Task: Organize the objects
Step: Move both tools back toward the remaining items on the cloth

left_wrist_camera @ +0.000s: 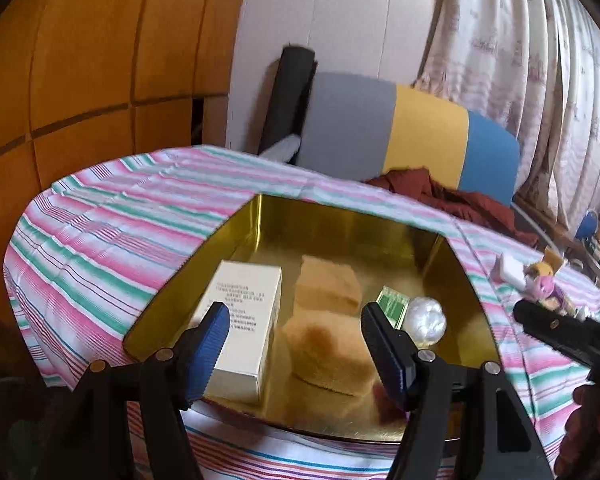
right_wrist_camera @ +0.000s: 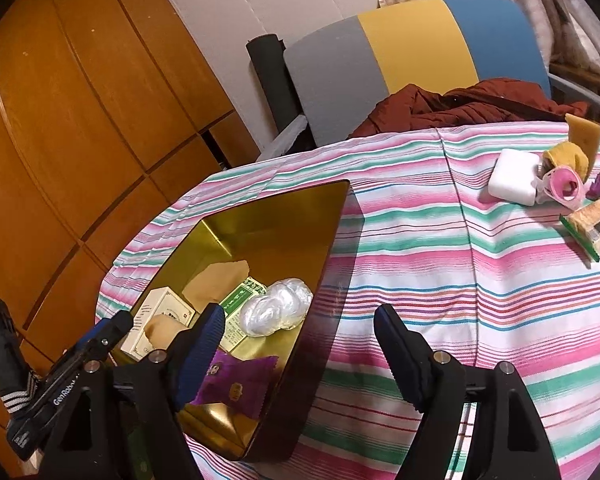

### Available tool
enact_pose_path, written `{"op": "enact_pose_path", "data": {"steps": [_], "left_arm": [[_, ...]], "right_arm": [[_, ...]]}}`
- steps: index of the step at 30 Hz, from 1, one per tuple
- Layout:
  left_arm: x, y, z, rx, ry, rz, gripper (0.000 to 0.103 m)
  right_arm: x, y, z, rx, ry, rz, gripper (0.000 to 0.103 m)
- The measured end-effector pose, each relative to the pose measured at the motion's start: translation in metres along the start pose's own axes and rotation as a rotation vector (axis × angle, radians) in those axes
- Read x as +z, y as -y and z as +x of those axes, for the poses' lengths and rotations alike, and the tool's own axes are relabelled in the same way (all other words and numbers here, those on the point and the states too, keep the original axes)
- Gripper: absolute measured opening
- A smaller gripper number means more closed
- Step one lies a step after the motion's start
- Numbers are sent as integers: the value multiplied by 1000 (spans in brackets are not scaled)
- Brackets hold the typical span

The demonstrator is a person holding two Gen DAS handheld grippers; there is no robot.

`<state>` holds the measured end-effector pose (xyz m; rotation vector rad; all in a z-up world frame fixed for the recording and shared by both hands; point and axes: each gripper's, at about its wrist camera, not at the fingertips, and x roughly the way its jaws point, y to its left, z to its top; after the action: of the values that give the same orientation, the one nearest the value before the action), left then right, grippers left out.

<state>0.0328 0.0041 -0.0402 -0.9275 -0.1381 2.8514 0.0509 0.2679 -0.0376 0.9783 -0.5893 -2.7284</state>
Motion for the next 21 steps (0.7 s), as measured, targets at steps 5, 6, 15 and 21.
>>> {"op": "enact_pose_path", "data": {"steps": [5, 6, 15, 21], "left_arm": [[-8, 6, 13, 62, -59, 69, 70], [-8, 7, 13, 67, -64, 71, 70], [-1, 6, -8, -15, 10, -14, 70], [-1, 25, -11, -74, -9, -2, 70]], "right_arm": [[0, 0, -1, 0, 2, -2, 78], [0, 0, -2, 0, 2, -2, 78], [1, 11, -8, -9, 15, 17, 81], [2, 30, -15, -43, 20, 34, 82]]}}
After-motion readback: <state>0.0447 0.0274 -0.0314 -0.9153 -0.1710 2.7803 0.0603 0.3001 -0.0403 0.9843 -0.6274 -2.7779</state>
